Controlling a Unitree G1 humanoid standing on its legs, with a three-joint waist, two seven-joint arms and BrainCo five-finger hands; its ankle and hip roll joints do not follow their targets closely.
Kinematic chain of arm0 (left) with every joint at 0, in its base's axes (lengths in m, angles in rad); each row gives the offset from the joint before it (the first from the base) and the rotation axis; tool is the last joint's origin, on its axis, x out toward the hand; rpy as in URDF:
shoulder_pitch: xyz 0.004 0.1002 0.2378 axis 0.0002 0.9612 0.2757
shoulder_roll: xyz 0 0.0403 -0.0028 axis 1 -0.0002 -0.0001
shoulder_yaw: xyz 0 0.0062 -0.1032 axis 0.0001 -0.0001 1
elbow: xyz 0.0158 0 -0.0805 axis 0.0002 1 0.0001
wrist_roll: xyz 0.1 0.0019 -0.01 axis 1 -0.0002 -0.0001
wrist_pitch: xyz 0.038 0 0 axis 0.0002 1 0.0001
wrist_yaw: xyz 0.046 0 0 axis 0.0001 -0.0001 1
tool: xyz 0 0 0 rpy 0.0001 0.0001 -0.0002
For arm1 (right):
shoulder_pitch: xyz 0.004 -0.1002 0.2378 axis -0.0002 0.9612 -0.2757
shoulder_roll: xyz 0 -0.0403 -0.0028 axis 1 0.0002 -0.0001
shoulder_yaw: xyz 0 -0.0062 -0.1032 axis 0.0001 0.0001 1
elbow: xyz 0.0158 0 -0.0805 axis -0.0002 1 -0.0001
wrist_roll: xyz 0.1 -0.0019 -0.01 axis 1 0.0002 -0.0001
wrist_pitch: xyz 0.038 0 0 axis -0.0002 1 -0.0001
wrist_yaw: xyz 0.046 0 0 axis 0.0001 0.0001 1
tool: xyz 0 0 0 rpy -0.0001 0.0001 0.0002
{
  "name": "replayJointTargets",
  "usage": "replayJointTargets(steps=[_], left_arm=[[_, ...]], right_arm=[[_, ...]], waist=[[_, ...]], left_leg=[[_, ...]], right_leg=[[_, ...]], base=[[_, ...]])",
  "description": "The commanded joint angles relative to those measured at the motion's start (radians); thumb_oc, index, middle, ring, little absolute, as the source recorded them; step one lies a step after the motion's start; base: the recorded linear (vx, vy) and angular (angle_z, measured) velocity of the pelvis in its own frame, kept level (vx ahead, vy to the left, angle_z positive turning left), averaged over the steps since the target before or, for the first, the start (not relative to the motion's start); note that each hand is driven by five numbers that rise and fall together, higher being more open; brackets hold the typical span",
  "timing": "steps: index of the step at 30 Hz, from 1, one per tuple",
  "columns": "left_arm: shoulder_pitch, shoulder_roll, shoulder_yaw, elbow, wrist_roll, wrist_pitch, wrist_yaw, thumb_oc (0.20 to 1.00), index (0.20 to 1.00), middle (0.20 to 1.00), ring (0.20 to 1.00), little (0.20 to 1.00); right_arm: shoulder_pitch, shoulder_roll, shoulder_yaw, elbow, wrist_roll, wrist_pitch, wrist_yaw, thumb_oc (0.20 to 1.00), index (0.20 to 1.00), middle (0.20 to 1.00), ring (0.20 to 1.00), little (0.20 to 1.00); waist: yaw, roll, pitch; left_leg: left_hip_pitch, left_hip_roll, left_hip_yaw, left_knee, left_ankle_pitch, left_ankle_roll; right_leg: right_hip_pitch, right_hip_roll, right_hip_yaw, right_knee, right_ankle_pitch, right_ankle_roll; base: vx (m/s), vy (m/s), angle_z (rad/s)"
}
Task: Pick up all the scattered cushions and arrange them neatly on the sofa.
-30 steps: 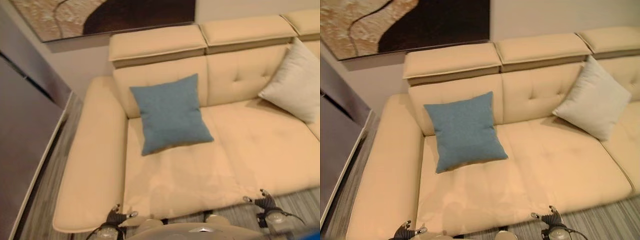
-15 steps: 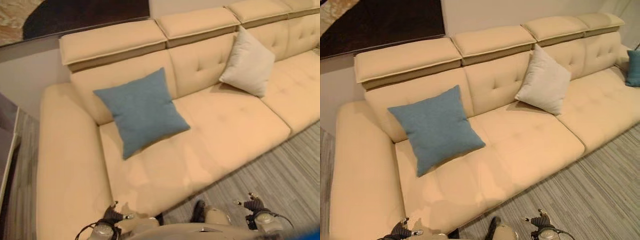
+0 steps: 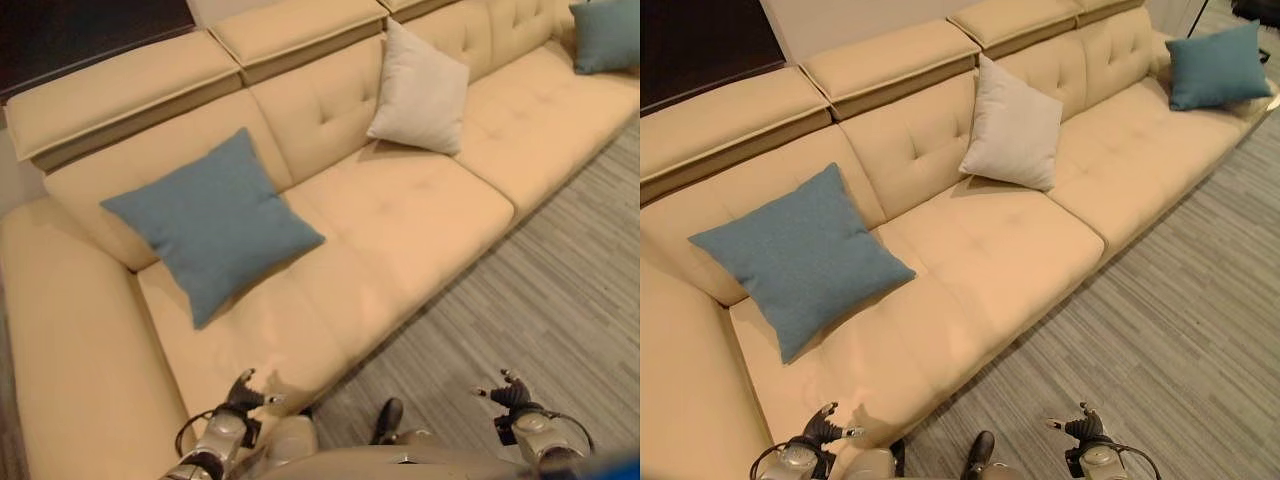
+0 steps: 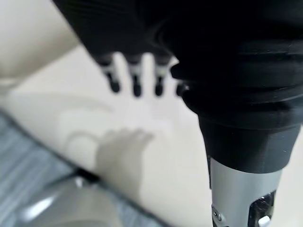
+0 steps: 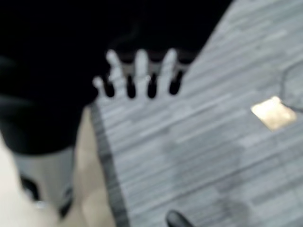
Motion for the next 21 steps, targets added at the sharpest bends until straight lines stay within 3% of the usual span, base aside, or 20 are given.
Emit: replayJointTargets(steps=[1,3,6,9,10,11,13,16,17,19,21], left_arm=[[-0.036,0.018,-0.010,-0.030,-0.032,-0.016,0.005,1.000,1.000,1.000,1.000,1.000],[-0.044,0.000,-0.028,-0.033,-0.027,-0.023,0.012,1.000,1.000,1.000,1.000,1.000],[-0.058,-0.003,-0.038,-0.028,-0.016,-0.023,0.018,1.000,1.000,1.000,1.000,1.000],[-0.058,0.006,-0.036,-0.022,0.003,-0.022,0.021,1.000,1.000,1.000,1.000,1.000],[-0.056,0.014,-0.031,-0.014,0.003,-0.020,0.022,1.000,1.000,1.000,1.000,1.000],[-0.049,0.026,-0.016,0.000,0.006,-0.015,0.019,1.000,1.000,1.000,1.000,1.000],[-0.027,0.037,0.002,0.013,0.011,-0.009,0.020,1.000,1.000,1.000,1.000,1.000],[-0.008,0.045,0.023,0.030,0.007,-0.003,0.018,1.000,1.000,1.000,1.000,1.000],[-0.006,0.048,0.014,0.043,0.016,-0.001,0.015,1.000,1.000,1.000,1.000,1.000],[-0.005,0.043,0.013,0.038,0.015,-0.002,0.017,1.000,1.000,1.000,1.000,1.000],[-0.014,0.031,-0.006,0.026,0.024,-0.007,0.018,1.000,1.000,1.000,1.000,1.000]], right_arm=[[-0.035,-0.026,-0.003,0.014,0.023,-0.008,-0.019,1.000,1.000,1.000,1.000,1.000],[-0.036,-0.040,-0.011,0.012,0.022,-0.004,-0.014,1.000,1.000,1.000,1.000,1.000],[-0.046,-0.041,-0.013,0.021,0.010,0.004,-0.022,1.000,1.000,1.000,1.000,1.000],[-0.062,-0.041,0.000,0.029,-0.014,0.016,-0.023,1.000,1.000,1.000,1.000,1.000],[-0.066,-0.032,0.009,0.028,-0.024,0.018,-0.023,1.000,1.000,1.000,1.000,1.000],[-0.069,-0.020,0.022,0.029,-0.029,0.016,-0.020,1.000,1.000,1.000,1.000,1.000],[-0.063,-0.009,0.039,0.030,-0.034,0.011,-0.016,1.000,1.000,1.000,1.000,1.000],[-0.057,-0.004,0.043,0.031,-0.030,0.007,-0.016,1.000,1.000,1.000,1.000,1.000],[-0.055,-0.001,0.043,0.036,-0.023,0.006,-0.017,1.000,1.000,1.000,1.000,1.000],[-0.056,0.002,0.050,0.031,-0.022,0.007,-0.016,1.000,1.000,1.000,1.000,1.000],[-0.065,-0.004,0.054,0.029,-0.011,0.003,-0.027,1.000,1.000,1.000,1.000,1.000]], waist=[[0.006,-0.017,0.015],[-0.028,0.010,0.000],[-0.039,0.014,0.010],[-0.034,0.015,0.027],[-0.024,0.013,0.035],[0.005,0.014,0.047],[0.023,0.016,0.051],[0.040,0.012,0.036],[0.063,0.001,0.026],[0.069,-0.004,0.022],[0.070,-0.012,0.021]], left_leg=[[0.052,-0.107,-0.049,0.049,-0.114,0.029],[0.112,-0.106,-0.095,-0.040,-0.143,0.035],[0.117,-0.126,-0.108,-0.094,-0.150,0.058],[0.116,-0.134,-0.081,-0.141,-0.137,0.073],[0.110,-0.127,-0.058,-0.146,-0.130,0.076],[0.092,-0.107,-0.005,-0.149,-0.112,0.079],[0.091,-0.087,0.034,-0.161,-0.092,0.090],[0.099,-0.068,0.075,-0.182,-0.071,0.103],[0.085,-0.063,0.103,-0.178,-0.064,0.095],[0.082,-0.062,0.106,-0.175,-0.063,0.088],[0.064,-0.040,0.131,-0.110,-0.082,0.060]], right_leg=[[0.036,-0.036,0.094,0.050,-0.044,0.150],[-0.017,-0.039,0.134,0.055,-0.016,0.171],[-0.077,-0.061,0.155,0.066,0.026,0.184],[-0.128,-0.082,0.153,0.061,0.072,0.212],[-0.144,-0.094,0.124,0.067,0.078,0.217],[-0.148,-0.115,-0.002,0.091,0.056,0.208],[-0.136,-0.111,-0.060,0.171,0.010,0.187],[-0.093,-0.092,-0.067,0.258,-0.053,0.170],[-0.047,-0.082,-0.065,0.233,-0.073,0.169],[-0.039,-0.074,-0.051,0.209,-0.074,0.167],[0.007,-0.051,-0.038,0.098,-0.060,0.171]], base=[[-0.17,0.140,-0.48],[-0.21,0.205,-0.61],[-0.18,0.136,-0.52],[-0.25,0.108,-0.85],[-0.34,0.030,-1.02],[-0.33,-0.002,-1.36],[-0.21,-0.020,-1.58],[-0.09,-0.105,-0.91],[-0.06,-0.166,-0.44],[0.03,-0.177,-0.72],[0.11,-0.331,-0.62]])
